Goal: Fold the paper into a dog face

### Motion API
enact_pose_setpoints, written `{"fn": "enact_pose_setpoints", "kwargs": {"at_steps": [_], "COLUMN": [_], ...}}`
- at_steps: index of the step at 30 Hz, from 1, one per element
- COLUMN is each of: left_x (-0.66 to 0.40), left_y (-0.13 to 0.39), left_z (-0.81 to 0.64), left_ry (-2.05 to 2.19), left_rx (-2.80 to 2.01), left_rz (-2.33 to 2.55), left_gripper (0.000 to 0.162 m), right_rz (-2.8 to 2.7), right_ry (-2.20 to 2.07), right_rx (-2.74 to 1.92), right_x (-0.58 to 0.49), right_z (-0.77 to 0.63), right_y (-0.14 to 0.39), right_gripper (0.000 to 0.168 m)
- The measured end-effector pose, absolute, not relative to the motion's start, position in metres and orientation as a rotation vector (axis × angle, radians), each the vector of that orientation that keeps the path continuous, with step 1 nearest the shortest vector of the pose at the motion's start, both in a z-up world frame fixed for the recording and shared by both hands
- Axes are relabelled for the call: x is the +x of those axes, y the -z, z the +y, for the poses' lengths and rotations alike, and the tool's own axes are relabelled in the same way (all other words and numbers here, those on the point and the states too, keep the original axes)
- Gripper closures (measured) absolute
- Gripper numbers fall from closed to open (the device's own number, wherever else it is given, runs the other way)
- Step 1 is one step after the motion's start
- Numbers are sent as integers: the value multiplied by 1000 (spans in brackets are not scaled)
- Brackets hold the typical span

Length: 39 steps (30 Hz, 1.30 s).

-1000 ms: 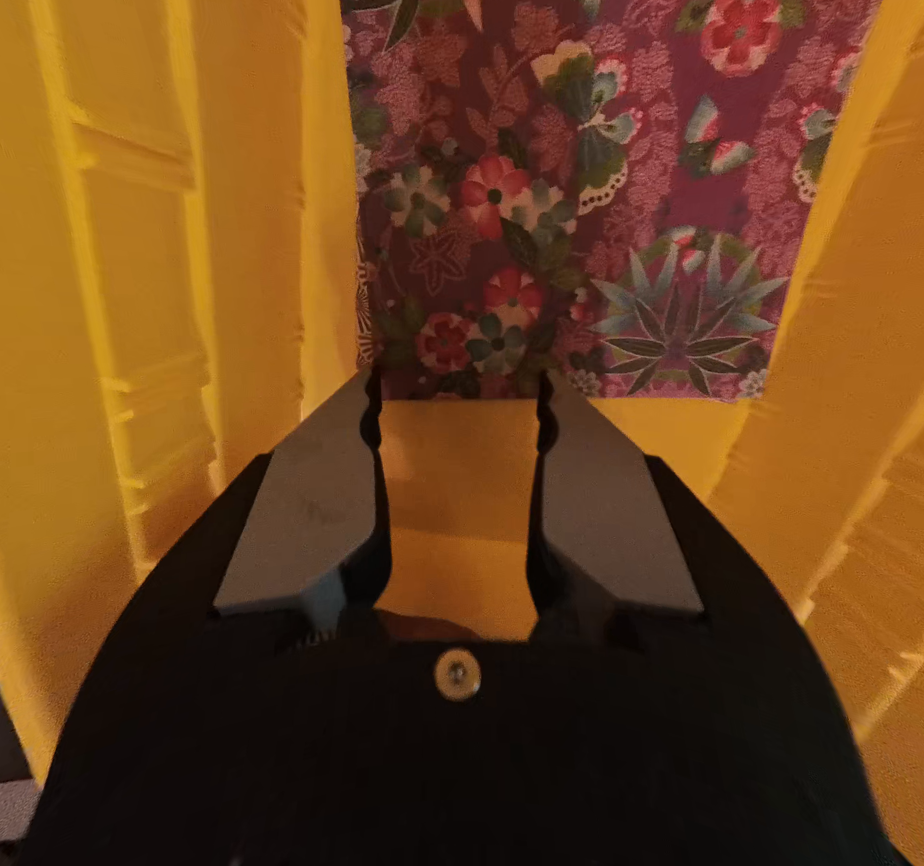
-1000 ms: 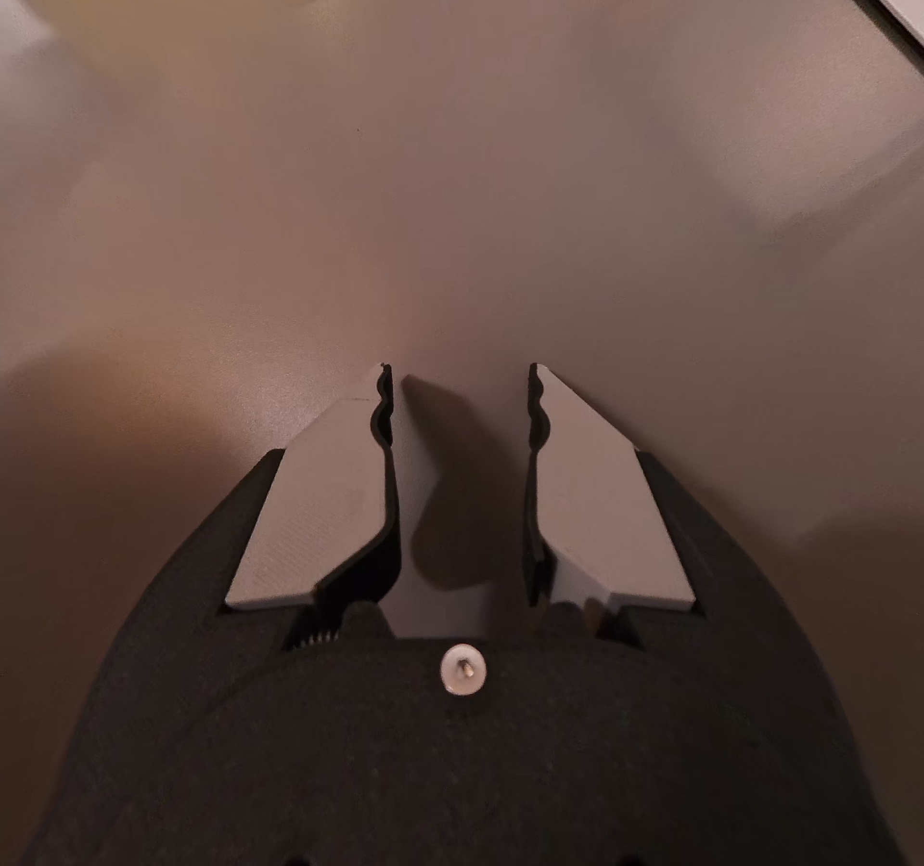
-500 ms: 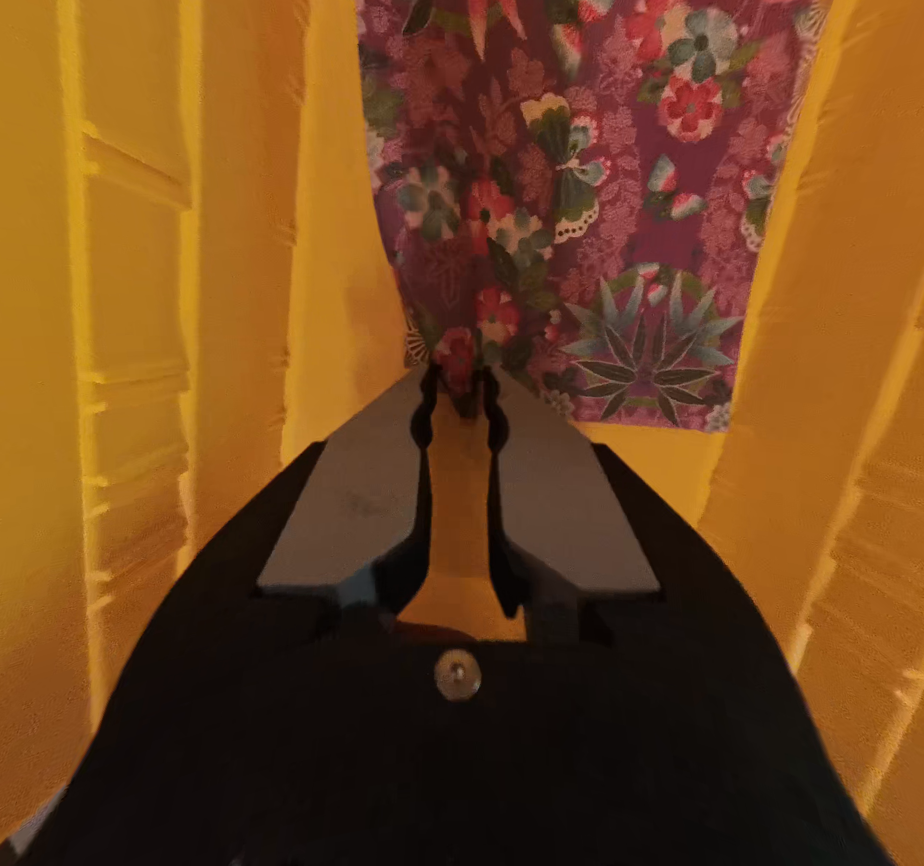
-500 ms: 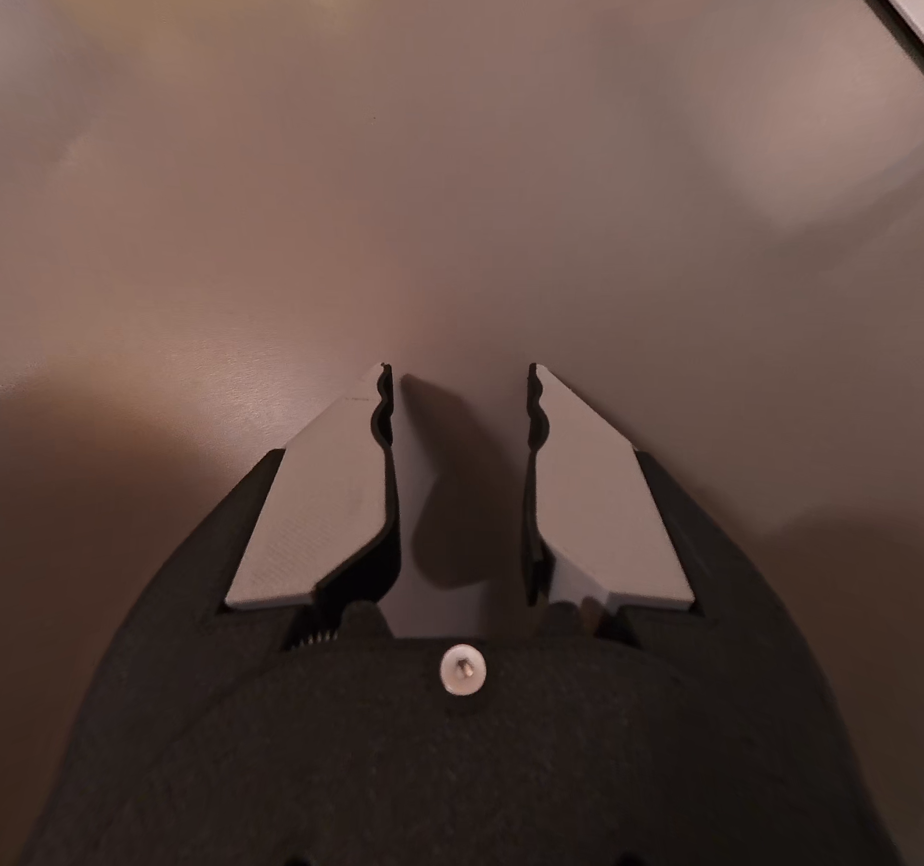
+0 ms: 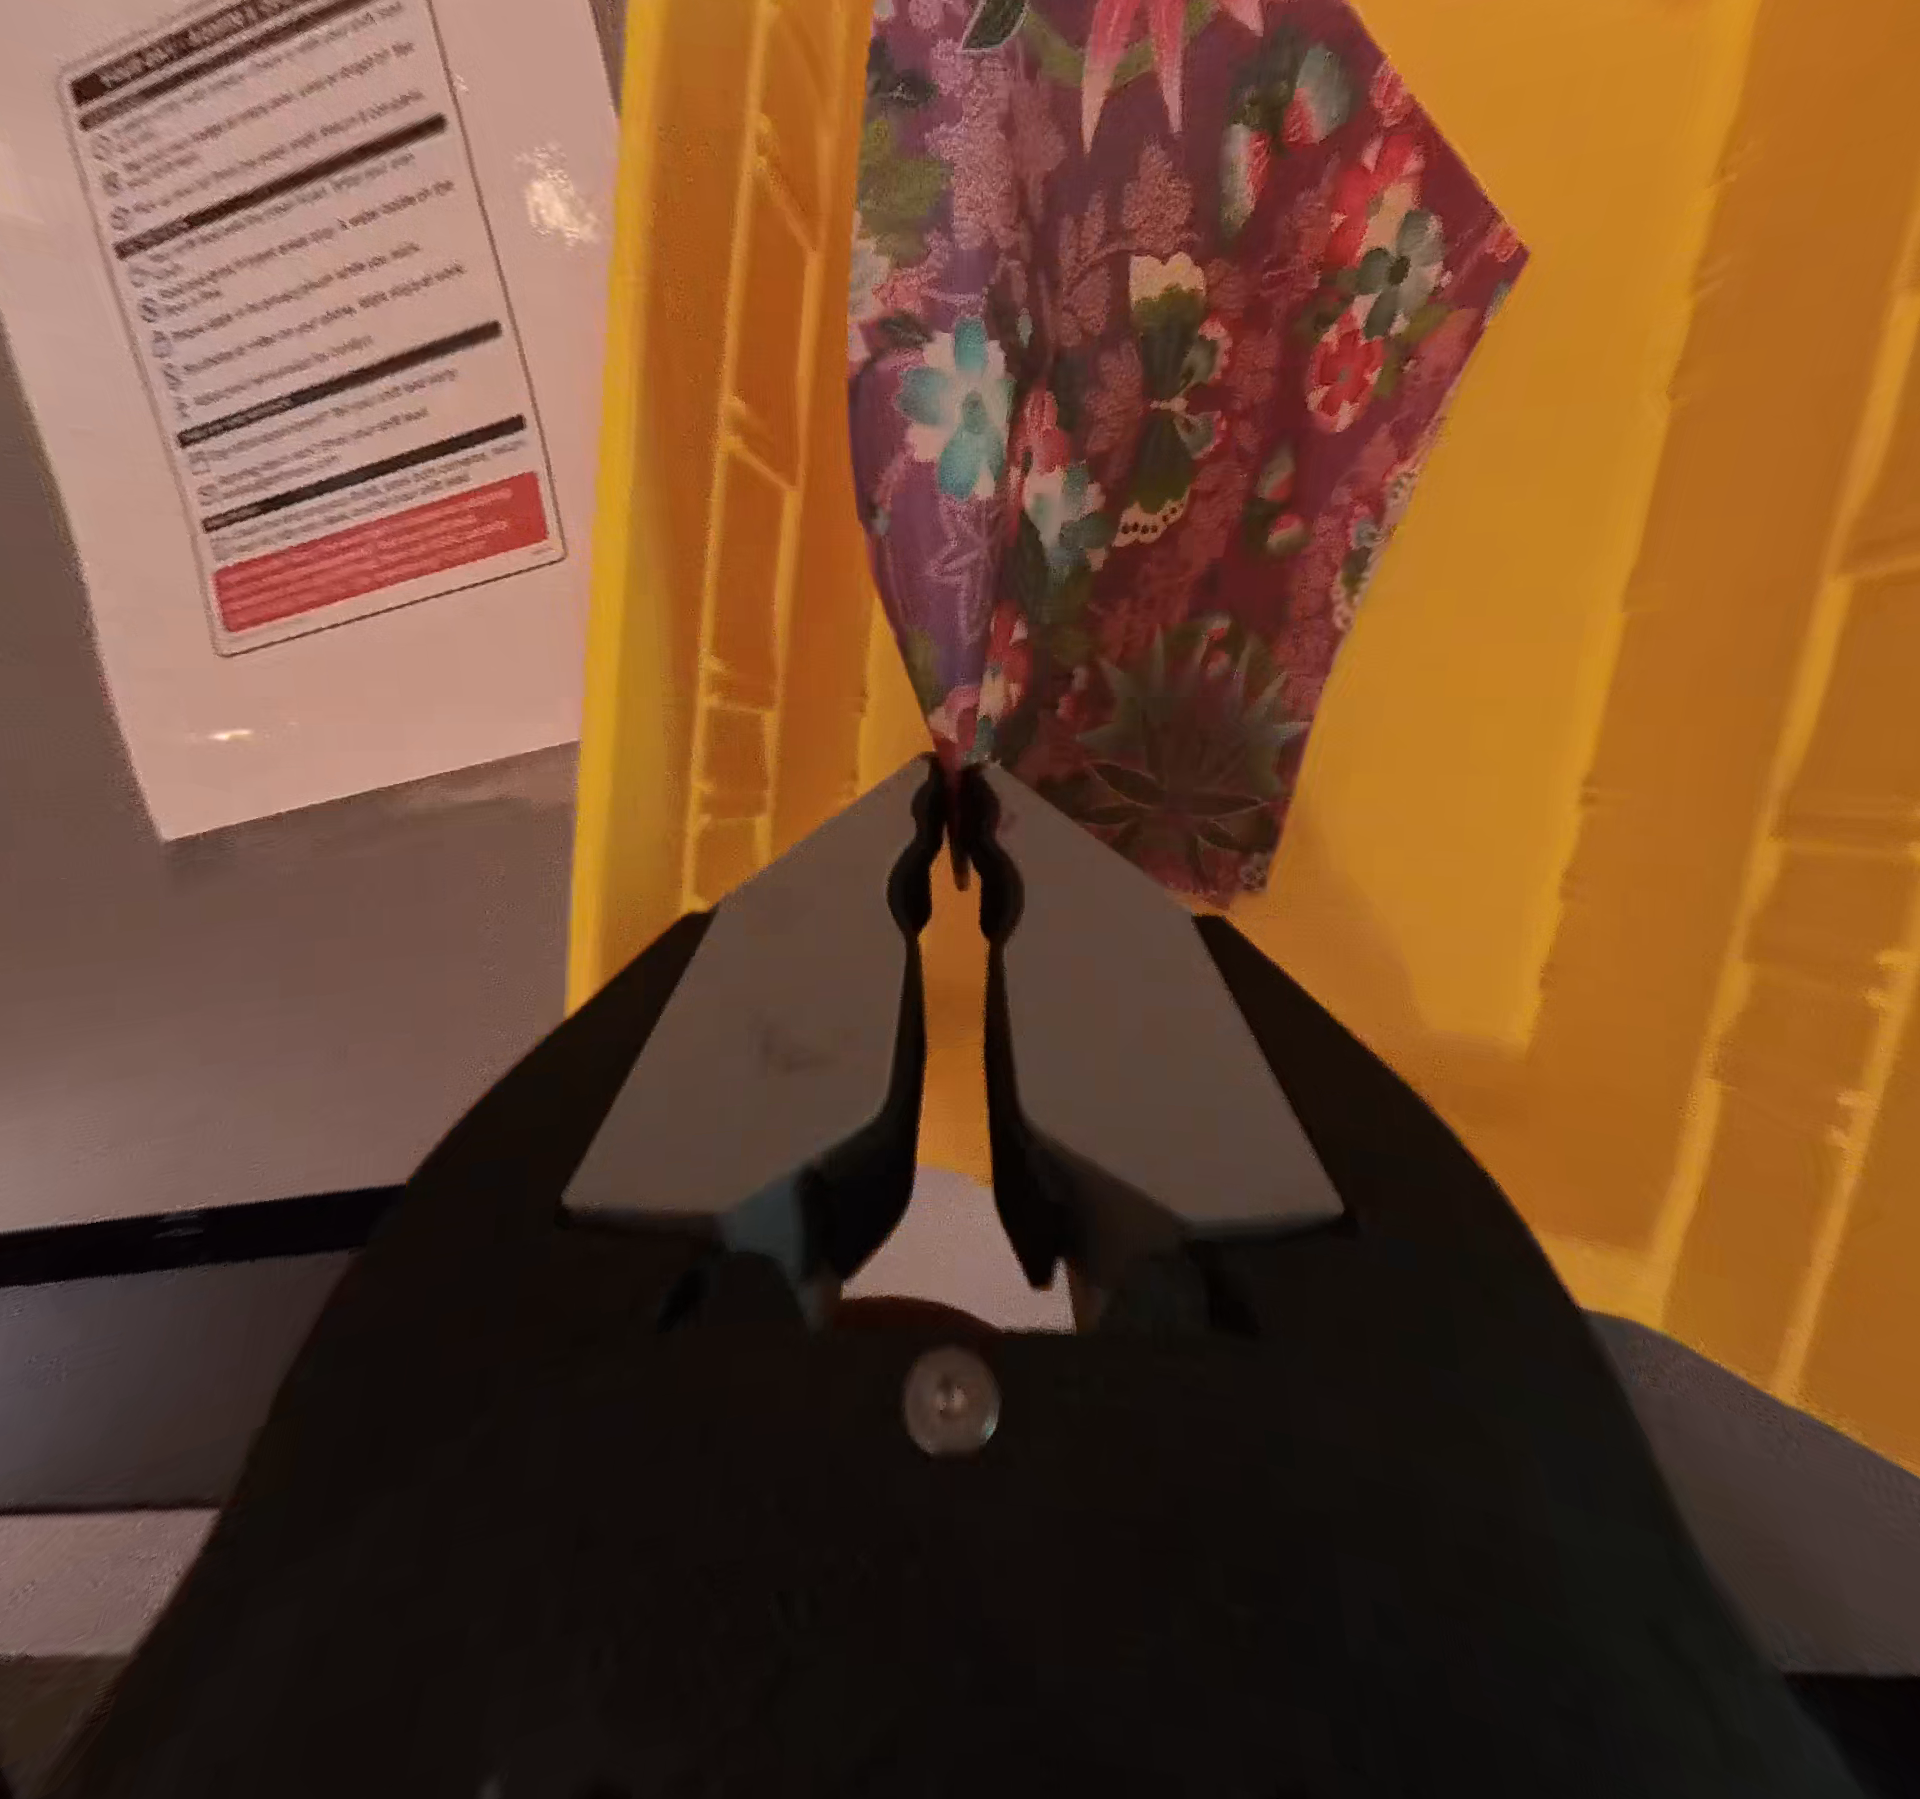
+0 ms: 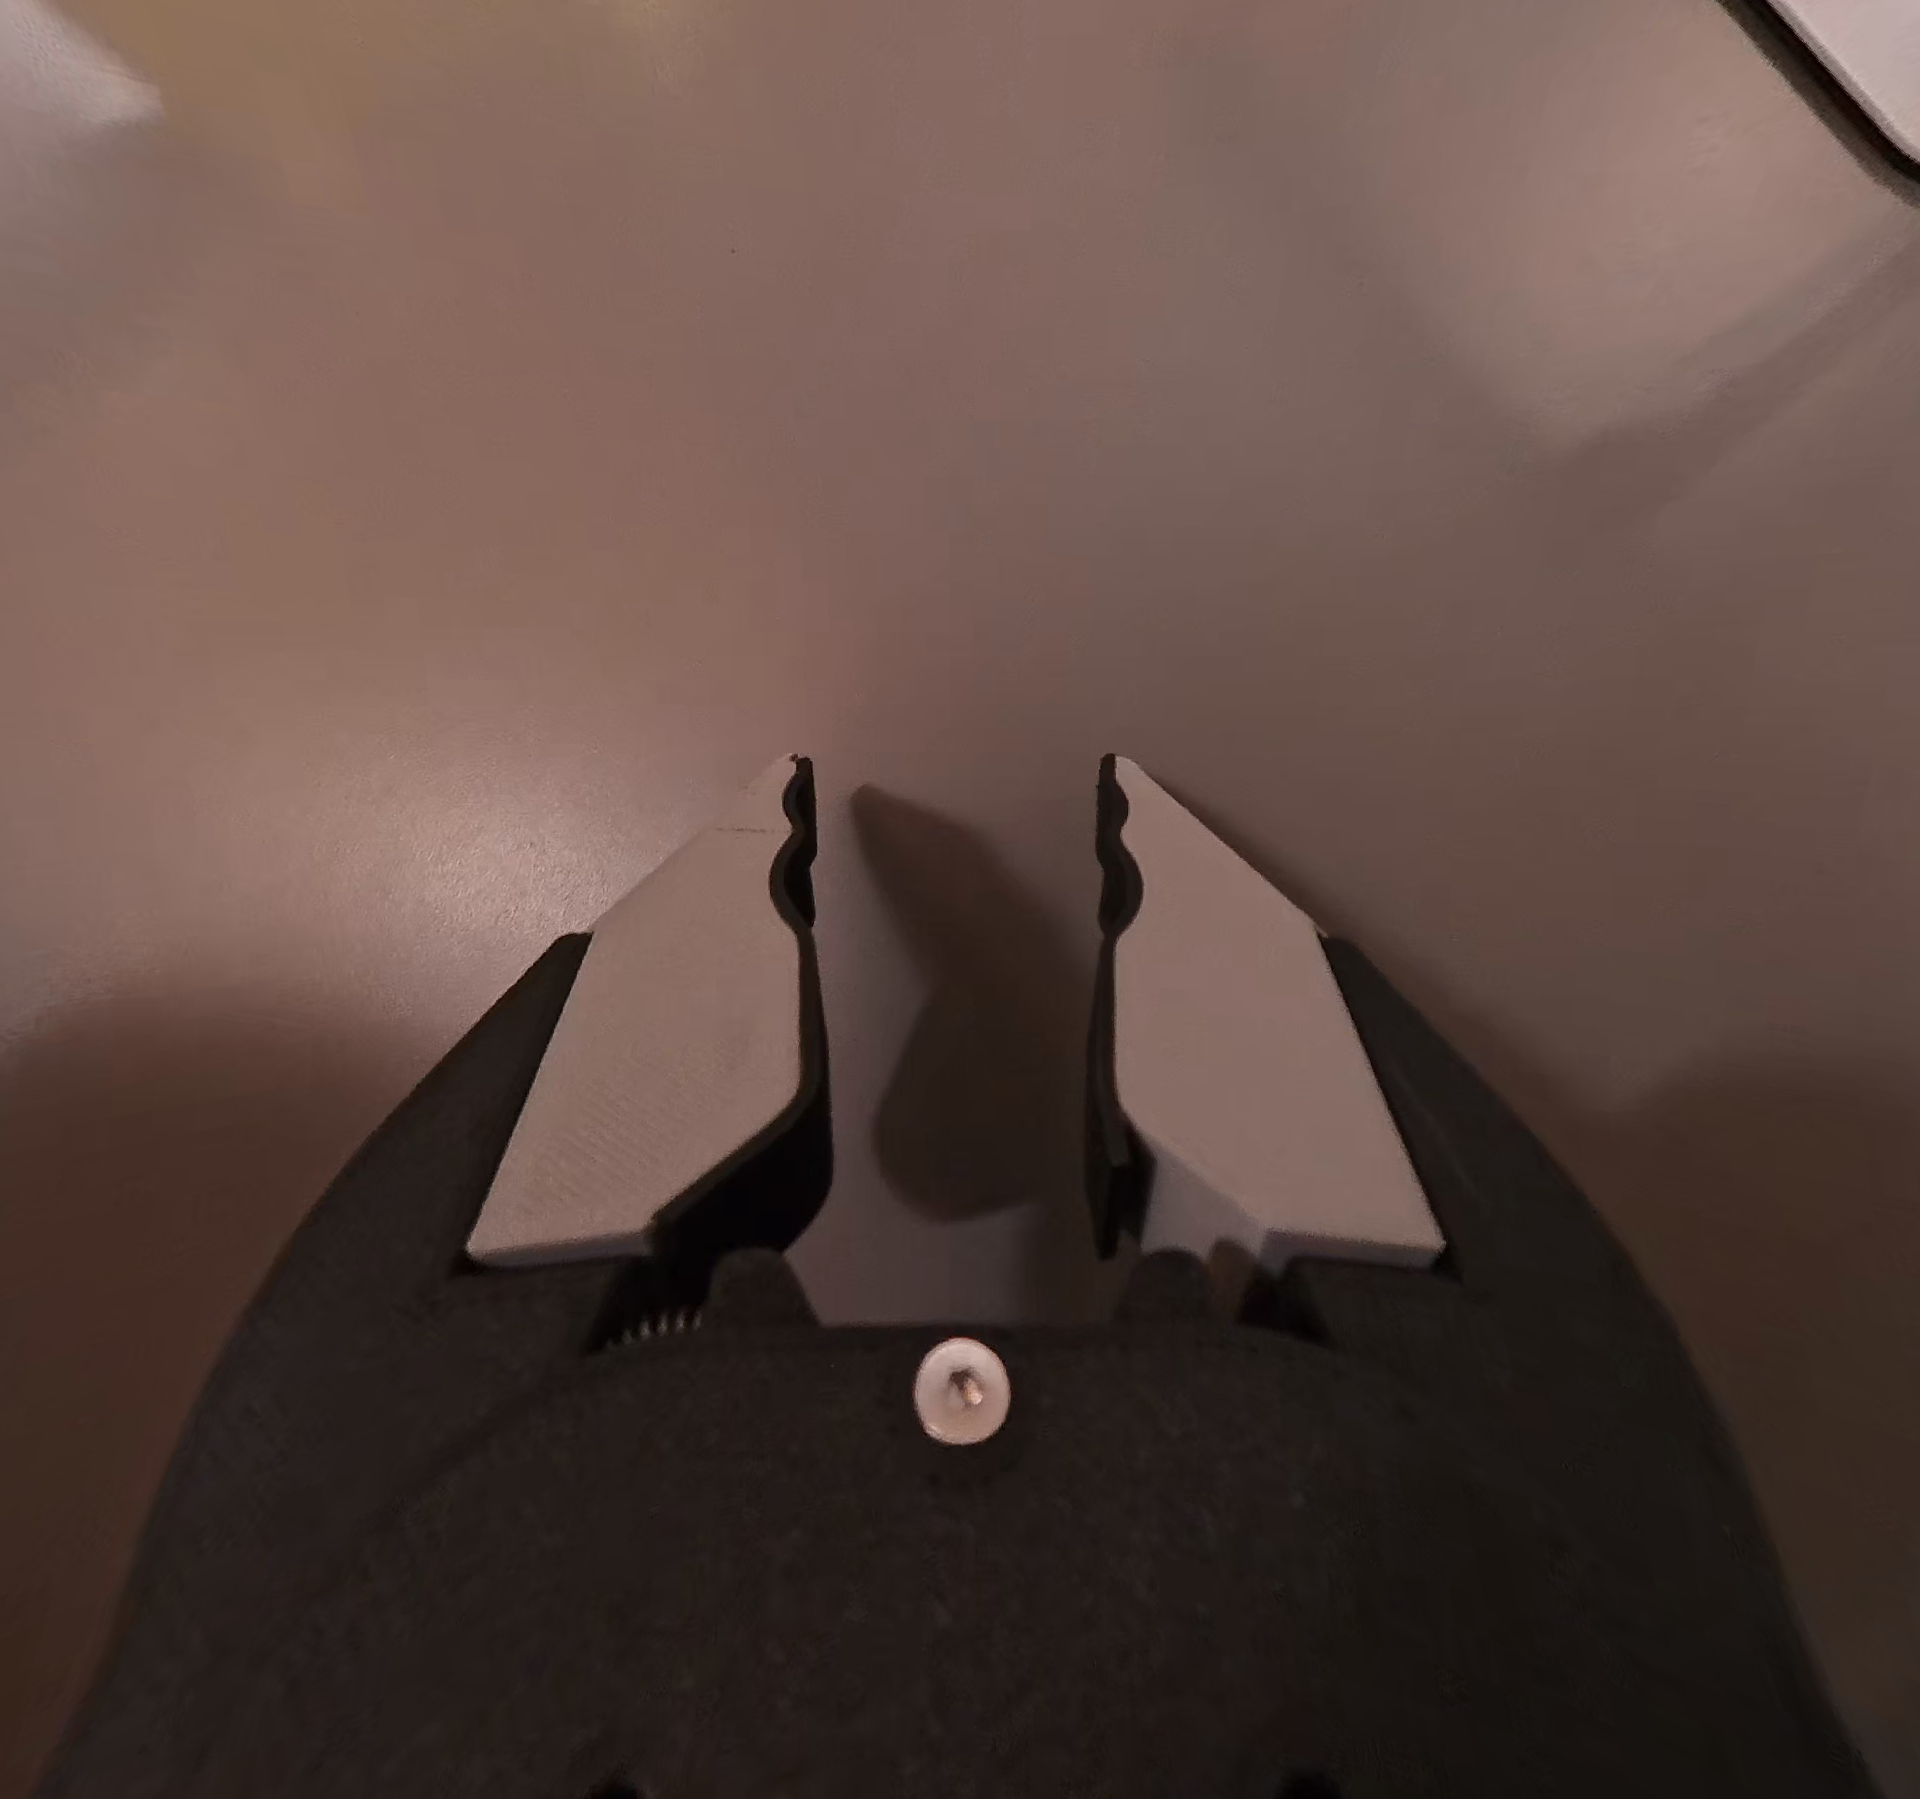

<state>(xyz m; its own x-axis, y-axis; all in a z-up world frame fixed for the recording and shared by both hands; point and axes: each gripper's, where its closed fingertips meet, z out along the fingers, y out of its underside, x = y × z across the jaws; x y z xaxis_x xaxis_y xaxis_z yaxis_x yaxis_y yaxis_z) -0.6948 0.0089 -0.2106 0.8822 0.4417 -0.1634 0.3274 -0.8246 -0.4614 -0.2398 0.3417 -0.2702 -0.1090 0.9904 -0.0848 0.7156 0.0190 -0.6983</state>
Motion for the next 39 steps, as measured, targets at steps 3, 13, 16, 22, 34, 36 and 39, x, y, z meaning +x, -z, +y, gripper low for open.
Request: {"fn": "enact_pose_setpoints", "kwargs": {"at_steps": [3, 13, 16, 22, 34, 36, 39], "left_x": [-701, -694, -676, -650, -658, -659, -649], "left_y": [183, 129, 126, 129, 100, 71, 17], "left_z": [0, -6, 12, 29, 32, 36, 43], "left_ry": [-553, -1279, -1244, -1052, -1091, -1141, -1236], "left_rx": [-2623, -2562, -2525, -2538, -2429, -2329, -2153], "left_rz": [-503, -57, 38, 58, 4, 1, 20], "left_gripper": [160, 161, 154, 162, 158, 160, 162], "right_rz": [-1880, -1887, -1893, -1903, -1924, -1921, -1908], "right_ry": [-833, -826, -828, -820, -803, -802, -816], "right_rx": [-1729, -1719, -1720, -1718, -1717, -1716, -1712], "right_x": [-239, -238, -238, -237, -236, -236, -237], "right_z": [341, 338, 336, 334, 333, 334, 333], "right_y": [270, 266, 267, 268, 271, 271, 268], "right_gripper": [117, 116, 116, 116, 116, 116, 117]}}
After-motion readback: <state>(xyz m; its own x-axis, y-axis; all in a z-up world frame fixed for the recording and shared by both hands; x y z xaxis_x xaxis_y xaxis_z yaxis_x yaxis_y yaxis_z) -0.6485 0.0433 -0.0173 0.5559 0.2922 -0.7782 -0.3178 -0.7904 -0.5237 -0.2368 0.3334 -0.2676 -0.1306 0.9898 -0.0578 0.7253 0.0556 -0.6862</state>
